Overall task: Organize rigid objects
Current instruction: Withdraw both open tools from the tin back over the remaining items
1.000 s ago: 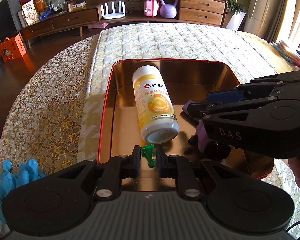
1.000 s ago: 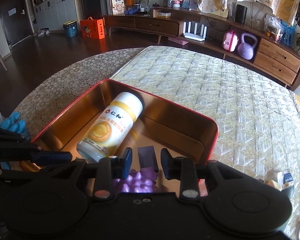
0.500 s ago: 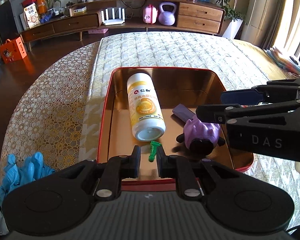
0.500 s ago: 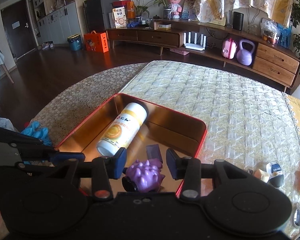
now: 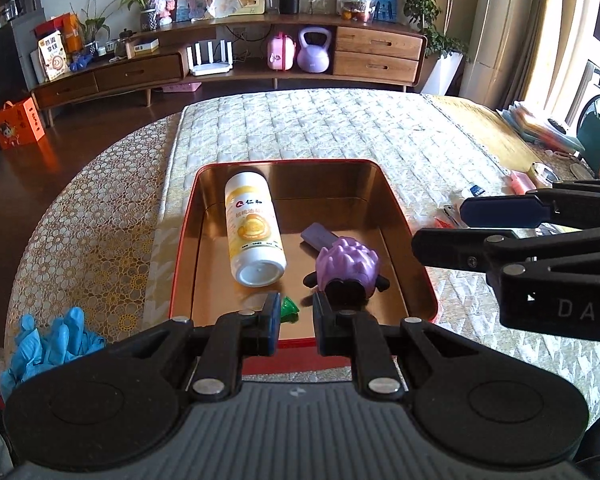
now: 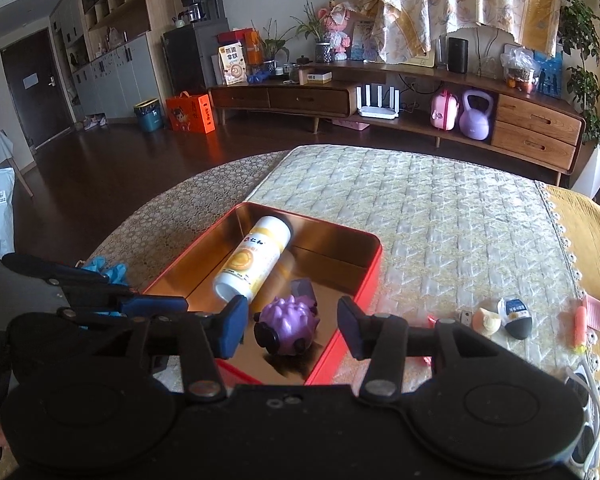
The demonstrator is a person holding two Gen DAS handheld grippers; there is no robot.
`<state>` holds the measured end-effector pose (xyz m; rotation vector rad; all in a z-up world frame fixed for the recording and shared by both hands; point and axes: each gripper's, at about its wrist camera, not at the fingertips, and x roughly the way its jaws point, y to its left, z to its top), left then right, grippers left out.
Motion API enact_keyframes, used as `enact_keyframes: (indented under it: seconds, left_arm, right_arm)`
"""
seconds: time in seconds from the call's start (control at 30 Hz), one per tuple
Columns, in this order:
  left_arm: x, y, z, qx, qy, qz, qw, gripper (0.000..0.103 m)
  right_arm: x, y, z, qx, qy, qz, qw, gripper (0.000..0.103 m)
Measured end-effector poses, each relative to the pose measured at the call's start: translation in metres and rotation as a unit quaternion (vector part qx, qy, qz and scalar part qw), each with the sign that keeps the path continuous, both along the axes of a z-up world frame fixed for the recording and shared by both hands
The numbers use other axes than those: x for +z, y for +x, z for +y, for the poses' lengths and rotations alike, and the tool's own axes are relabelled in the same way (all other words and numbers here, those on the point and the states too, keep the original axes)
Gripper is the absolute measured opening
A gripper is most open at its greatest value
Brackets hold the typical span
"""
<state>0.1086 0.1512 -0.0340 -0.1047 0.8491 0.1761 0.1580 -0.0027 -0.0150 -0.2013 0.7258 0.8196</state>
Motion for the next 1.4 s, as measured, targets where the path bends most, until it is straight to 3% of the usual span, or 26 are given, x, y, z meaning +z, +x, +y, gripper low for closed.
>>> enact_keyframes:
  seconds: [0.3, 0.4, 0.7, 0.83, 0.97, 1.07, 1.17, 1.27, 1.4]
  left_arm:
    - [0.01, -0.011, -0.023, -0.014, -0.014, -0.011, 0.9997, 0.016]
    - [0.011, -0.014, -0.035, -0.021, -0.011, -0.016, 0.9996, 0.016]
    - [0.008, -0.014, -0.067, -0.048, -0.021, -0.02, 0.9985, 0.017]
    - [0.004, -0.011, -0.082, -0.056, -0.032, -0.024, 0.9976, 0.033]
    - [0.001, -0.008, -0.096, -0.061, -0.031, -0.031, 0.9972, 0.063]
    - [-0.001, -0.004, -0.104, -0.065, -0.035, -0.036, 0.9966, 0.07]
    - [-0.003, 0.002, -0.111, -0.064, -0.036, -0.043, 0.9964, 0.08]
    - [-0.006, 0.011, -0.116, -0.058, -0.042, -0.046, 0.9964, 0.082]
    - [-0.011, 0.027, -0.122, -0.051, -0.047, -0.049, 0.9964, 0.082]
  right_arm:
    - [0.006, -0.015, -0.049, -0.021, 0.014, 0.0, 1.0, 0.052]
    - [0.006, -0.021, -0.066, -0.03, 0.019, -0.003, 0.999, 0.063]
    - [0.001, -0.034, -0.118, -0.063, 0.026, -0.002, 0.998, 0.068]
    - [-0.002, -0.035, -0.143, -0.082, 0.028, -0.006, 0.996, 0.074]
    - [-0.007, -0.032, -0.169, -0.103, 0.027, -0.007, 0.994, 0.078]
    - [-0.011, -0.028, -0.185, -0.119, 0.026, -0.004, 0.993, 0.08]
    - [-0.013, -0.024, -0.198, -0.131, 0.028, -0.008, 0.991, 0.092]
    - [-0.016, -0.02, -0.21, -0.135, 0.026, -0.018, 0.99, 0.099]
    - [-0.023, -0.009, -0.218, -0.146, 0.014, -0.025, 0.989, 0.1]
